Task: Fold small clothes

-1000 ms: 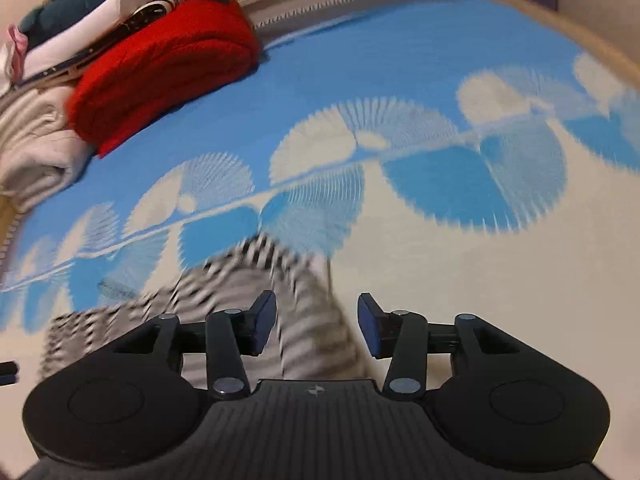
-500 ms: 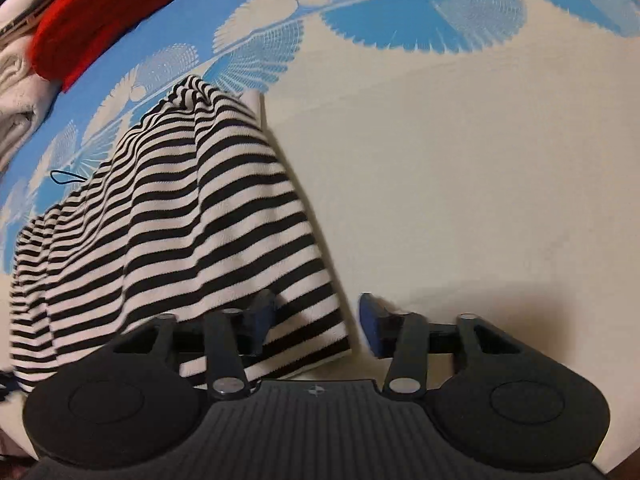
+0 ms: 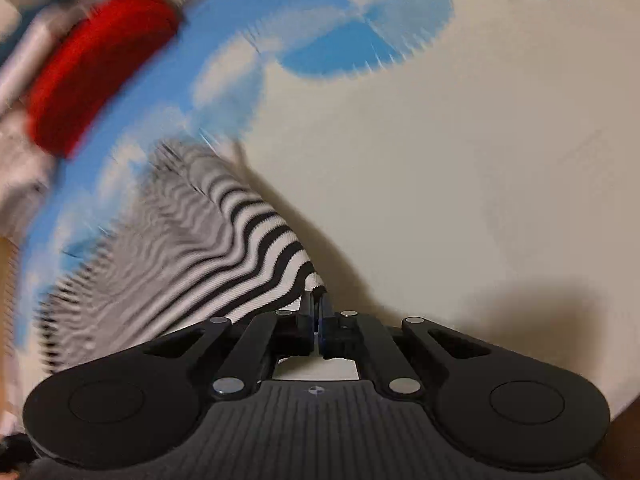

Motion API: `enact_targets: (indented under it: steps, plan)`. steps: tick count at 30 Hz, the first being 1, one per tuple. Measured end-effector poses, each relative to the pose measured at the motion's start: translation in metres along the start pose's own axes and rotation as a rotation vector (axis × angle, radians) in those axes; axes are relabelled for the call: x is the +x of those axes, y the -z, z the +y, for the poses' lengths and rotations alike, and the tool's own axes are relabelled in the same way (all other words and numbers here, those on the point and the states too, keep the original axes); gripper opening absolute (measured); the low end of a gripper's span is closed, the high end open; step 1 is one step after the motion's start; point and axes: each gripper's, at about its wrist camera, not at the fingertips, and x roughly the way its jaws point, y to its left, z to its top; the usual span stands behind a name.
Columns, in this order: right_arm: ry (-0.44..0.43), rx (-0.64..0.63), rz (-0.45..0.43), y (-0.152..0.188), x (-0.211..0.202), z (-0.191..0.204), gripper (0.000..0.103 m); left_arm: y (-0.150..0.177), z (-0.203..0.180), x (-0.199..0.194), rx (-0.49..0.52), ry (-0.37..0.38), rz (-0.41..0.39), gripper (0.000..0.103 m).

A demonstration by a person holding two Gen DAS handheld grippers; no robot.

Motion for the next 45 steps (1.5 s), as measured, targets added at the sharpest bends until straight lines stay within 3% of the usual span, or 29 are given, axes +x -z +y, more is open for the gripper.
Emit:
enact_targets:
  steps: [3,5,6,8,11,13,15,16,18,20,21,23,25,27,28,30,32,35,38,40,42,45]
  plan:
    - [0.071,-0.081,-0.077,0.001,-0.01,0.015,0.003,0.002,-0.012,-0.026,0.024,-0.041,-0.156,0.014]
    - [0.087,-0.118,-0.214,0.001,-0.031,0.022,0.012,0.008,-0.025,-0.044,0.085,-0.001,-0.262,0.023]
    - [0.064,-0.137,-0.27,0.001,-0.039,0.026,0.025,0.007,-0.034,-0.048,0.117,0.044,-0.284,0.024]
    - [-0.01,-0.179,-0.311,0.001,-0.044,0.035,0.031,0.008,-0.051,-0.043,0.164,0.137,-0.252,0.024]
    - [-0.118,-0.23,-0.185,0.004,-0.023,0.047,0.031,0.008,-0.075,-0.025,0.228,0.191,-0.156,0.026]
    - [-0.064,-0.269,-0.052,0.009,0.004,0.054,0.032,0.007,-0.088,-0.008,0.266,0.146,-0.101,0.029]
    - [0.048,-0.312,0.06,0.013,0.03,0.053,0.032,0.003,-0.089,0.013,0.257,0.044,-0.038,0.03]
    - [0.081,-0.321,0.076,0.015,0.035,0.054,0.032,0.0,-0.088,0.02,0.224,-0.012,-0.027,0.03]
    - [0.084,-0.312,0.039,0.011,0.03,0.058,0.032,-0.009,-0.086,0.02,0.157,-0.084,-0.076,0.03]
    - [0.078,-0.335,-0.038,0.008,0.019,0.066,0.034,-0.013,-0.093,0.006,0.142,-0.153,-0.194,0.03]
    - [0.07,-0.35,-0.071,0.01,0.014,0.069,0.035,-0.014,-0.102,-0.002,0.156,-0.146,-0.261,0.03]
    - [0.031,-0.369,-0.128,0.007,0.007,0.075,0.037,-0.017,-0.119,-0.012,0.18,-0.003,-0.321,0.03]
    - [-0.005,-0.378,-0.141,0.003,0.009,0.079,0.037,-0.018,-0.133,-0.01,0.198,0.141,-0.295,0.03]
    - [-0.026,-0.386,-0.129,0.0,0.015,0.084,0.037,-0.013,-0.153,-0.001,0.239,0.202,-0.252,0.03]
    - [-0.028,-0.39,-0.119,-0.001,0.017,0.085,0.037,-0.011,-0.163,0.005,0.269,0.187,-0.24,0.03]
    - [-0.01,-0.403,-0.094,0.001,0.025,0.088,0.038,-0.01,-0.173,0.027,0.324,0.047,-0.225,0.03]
    - [0.031,-0.412,-0.062,0.002,0.033,0.085,0.038,-0.014,-0.17,0.046,0.272,-0.087,-0.218,0.03]
    - [0.069,-0.375,-0.039,-0.001,0.039,0.076,0.038,-0.022,-0.153,0.039,0.105,-0.053,-0.256,0.019]
    - [0.066,-0.344,-0.041,-0.004,0.037,0.071,0.038,-0.026,-0.136,0.021,0.044,-0.079,-0.33,0.019]
    - [0.084,-0.363,-0.033,-0.003,0.042,0.072,0.038,-0.038,-0.124,0.021,0.039,-0.139,-0.298,0.019]
    - [0.124,-0.392,-0.016,-0.001,0.047,0.072,0.039,-0.041,-0.111,0.037,0.004,-0.13,-0.184,0.023]
    - [0.139,-0.39,-0.031,0.001,0.044,0.073,0.04,-0.042,-0.099,0.018,-0.003,-0.099,-0.219,0.024]
